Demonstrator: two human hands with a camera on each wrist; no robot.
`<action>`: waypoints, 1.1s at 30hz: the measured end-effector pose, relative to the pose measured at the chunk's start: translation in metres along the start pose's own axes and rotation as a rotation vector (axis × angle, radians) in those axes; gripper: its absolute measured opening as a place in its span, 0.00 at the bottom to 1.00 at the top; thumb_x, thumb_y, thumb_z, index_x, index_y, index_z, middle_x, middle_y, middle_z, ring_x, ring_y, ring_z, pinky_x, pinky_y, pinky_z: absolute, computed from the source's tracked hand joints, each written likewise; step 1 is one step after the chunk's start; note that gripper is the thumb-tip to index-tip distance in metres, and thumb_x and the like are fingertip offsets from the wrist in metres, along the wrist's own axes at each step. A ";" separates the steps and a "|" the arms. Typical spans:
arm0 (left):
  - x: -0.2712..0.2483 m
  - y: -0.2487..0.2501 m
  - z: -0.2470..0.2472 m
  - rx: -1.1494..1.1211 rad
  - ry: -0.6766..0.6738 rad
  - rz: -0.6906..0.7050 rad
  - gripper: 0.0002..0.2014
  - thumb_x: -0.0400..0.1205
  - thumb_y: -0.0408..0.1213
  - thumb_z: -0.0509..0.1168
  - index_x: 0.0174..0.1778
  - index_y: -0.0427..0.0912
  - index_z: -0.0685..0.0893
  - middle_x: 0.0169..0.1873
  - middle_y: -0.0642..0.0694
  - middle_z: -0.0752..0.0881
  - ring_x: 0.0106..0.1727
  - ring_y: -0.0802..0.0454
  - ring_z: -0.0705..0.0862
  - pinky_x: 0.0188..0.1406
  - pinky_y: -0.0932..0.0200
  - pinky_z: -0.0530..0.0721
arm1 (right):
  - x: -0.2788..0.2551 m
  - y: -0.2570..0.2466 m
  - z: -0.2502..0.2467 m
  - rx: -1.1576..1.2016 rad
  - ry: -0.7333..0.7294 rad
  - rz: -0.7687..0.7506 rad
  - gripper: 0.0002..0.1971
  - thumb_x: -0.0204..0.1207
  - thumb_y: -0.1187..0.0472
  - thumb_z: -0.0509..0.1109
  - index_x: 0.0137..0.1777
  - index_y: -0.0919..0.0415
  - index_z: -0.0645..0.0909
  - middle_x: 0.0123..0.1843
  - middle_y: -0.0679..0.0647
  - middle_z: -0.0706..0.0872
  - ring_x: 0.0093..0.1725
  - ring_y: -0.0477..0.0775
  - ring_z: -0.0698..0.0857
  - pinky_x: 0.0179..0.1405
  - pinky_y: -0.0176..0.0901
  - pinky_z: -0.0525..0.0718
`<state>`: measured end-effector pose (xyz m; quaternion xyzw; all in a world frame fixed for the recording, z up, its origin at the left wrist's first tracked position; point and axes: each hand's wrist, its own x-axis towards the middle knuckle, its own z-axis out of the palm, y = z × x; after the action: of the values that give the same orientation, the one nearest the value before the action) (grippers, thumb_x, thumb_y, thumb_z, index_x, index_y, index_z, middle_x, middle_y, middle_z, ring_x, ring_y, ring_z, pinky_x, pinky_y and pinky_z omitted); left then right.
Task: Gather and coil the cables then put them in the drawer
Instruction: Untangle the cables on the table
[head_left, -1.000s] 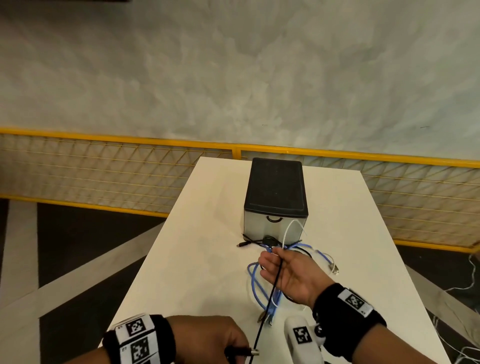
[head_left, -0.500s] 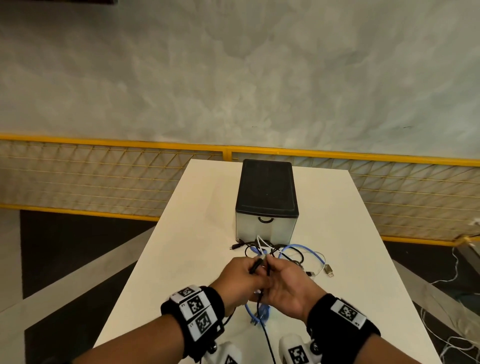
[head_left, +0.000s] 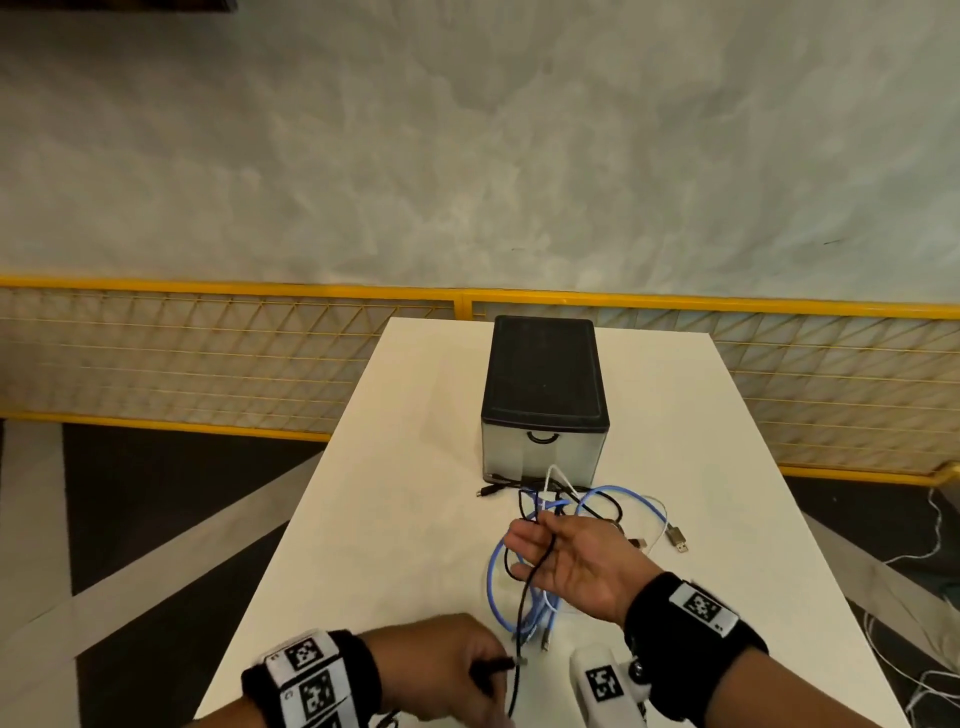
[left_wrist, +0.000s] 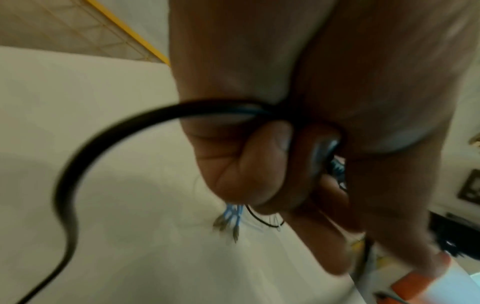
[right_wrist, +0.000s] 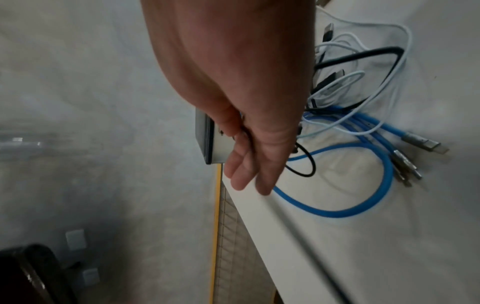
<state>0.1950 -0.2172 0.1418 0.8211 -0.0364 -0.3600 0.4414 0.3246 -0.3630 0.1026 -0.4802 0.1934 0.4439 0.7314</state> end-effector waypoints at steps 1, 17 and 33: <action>0.001 0.004 -0.002 -0.089 0.116 -0.005 0.07 0.77 0.45 0.72 0.38 0.46 0.88 0.33 0.43 0.90 0.27 0.63 0.78 0.30 0.67 0.77 | 0.000 0.003 0.002 0.007 -0.006 0.003 0.09 0.87 0.62 0.55 0.55 0.64 0.77 0.45 0.65 0.92 0.43 0.63 0.93 0.45 0.61 0.86; 0.053 -0.014 -0.003 -0.240 0.418 0.036 0.16 0.73 0.33 0.74 0.22 0.50 0.79 0.20 0.58 0.79 0.26 0.65 0.76 0.34 0.68 0.74 | -0.030 0.014 0.000 -0.261 -0.180 0.035 0.09 0.82 0.60 0.63 0.50 0.60 0.84 0.39 0.59 0.88 0.35 0.59 0.85 0.46 0.58 0.83; 0.013 0.025 -0.044 -0.797 0.672 0.141 0.24 0.87 0.52 0.55 0.42 0.35 0.86 0.21 0.48 0.68 0.20 0.52 0.65 0.24 0.59 0.66 | -0.058 0.048 -0.076 -1.553 -0.351 -0.112 0.12 0.81 0.55 0.65 0.59 0.50 0.87 0.51 0.40 0.88 0.56 0.36 0.82 0.52 0.11 0.64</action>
<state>0.2379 -0.2066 0.1685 0.6555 0.1920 -0.0320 0.7297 0.2643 -0.4499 0.0830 -0.7845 -0.3136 0.4836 0.2289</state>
